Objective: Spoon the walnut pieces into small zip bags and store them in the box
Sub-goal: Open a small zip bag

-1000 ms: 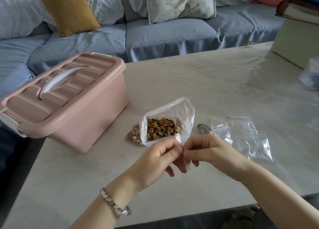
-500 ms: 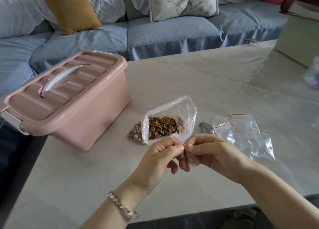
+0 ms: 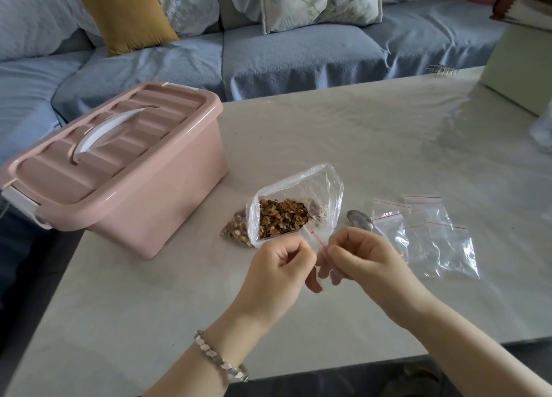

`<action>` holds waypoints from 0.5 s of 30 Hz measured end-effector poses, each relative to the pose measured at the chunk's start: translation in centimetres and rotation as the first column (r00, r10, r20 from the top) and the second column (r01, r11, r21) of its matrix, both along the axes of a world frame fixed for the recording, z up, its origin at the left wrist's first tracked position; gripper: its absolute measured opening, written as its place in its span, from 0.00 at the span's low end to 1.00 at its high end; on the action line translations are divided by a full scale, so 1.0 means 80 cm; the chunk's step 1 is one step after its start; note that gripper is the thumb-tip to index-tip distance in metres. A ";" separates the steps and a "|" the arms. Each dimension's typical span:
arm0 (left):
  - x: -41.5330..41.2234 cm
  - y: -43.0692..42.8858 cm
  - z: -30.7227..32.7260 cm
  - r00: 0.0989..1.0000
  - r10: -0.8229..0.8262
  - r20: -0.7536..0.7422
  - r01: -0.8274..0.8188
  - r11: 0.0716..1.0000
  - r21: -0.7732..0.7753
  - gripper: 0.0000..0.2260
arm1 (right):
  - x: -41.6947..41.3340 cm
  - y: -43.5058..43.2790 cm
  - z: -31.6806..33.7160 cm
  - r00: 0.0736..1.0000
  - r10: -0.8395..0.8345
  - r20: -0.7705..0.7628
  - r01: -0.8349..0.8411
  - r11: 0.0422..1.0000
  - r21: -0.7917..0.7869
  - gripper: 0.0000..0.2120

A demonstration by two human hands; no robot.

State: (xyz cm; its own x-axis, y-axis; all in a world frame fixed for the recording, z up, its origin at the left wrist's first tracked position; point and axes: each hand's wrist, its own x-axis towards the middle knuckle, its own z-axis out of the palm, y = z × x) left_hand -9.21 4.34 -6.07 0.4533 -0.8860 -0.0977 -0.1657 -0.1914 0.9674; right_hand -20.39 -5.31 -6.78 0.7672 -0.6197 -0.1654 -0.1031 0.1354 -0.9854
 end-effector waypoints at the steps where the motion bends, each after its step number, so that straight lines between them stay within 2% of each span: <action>1: 0.000 0.000 -0.003 0.999 0.037 0.035 -0.038 0.999 0.023 0.17 | 0.001 0.002 -0.002 0.999 -0.041 -0.018 0.039 0.993 -0.107 0.12; 3: 0.001 0.000 -0.007 0.994 0.104 0.042 -0.105 0.994 0.029 0.12 | 0.001 0.004 -0.006 0.992 -0.124 -0.030 0.115 0.970 -0.212 0.15; 8: -0.003 0.003 -0.007 0.989 0.146 -0.027 -0.146 0.989 0.009 0.01 | -0.003 0.002 -0.005 0.993 -0.111 -0.048 0.103 0.982 -0.155 0.10; 12: -0.006 0.005 -0.006 0.973 0.230 0.011 -0.230 0.973 -0.016 0.04 | -0.003 0.005 0.002 0.984 -0.125 -0.127 0.102 0.979 -0.176 0.11; 15: -0.007 0.007 -0.004 0.986 0.165 0.009 -0.164 0.986 -0.020 0.04 | -0.003 0.004 0.006 0.971 -0.153 -0.183 0.110 0.968 -0.226 0.14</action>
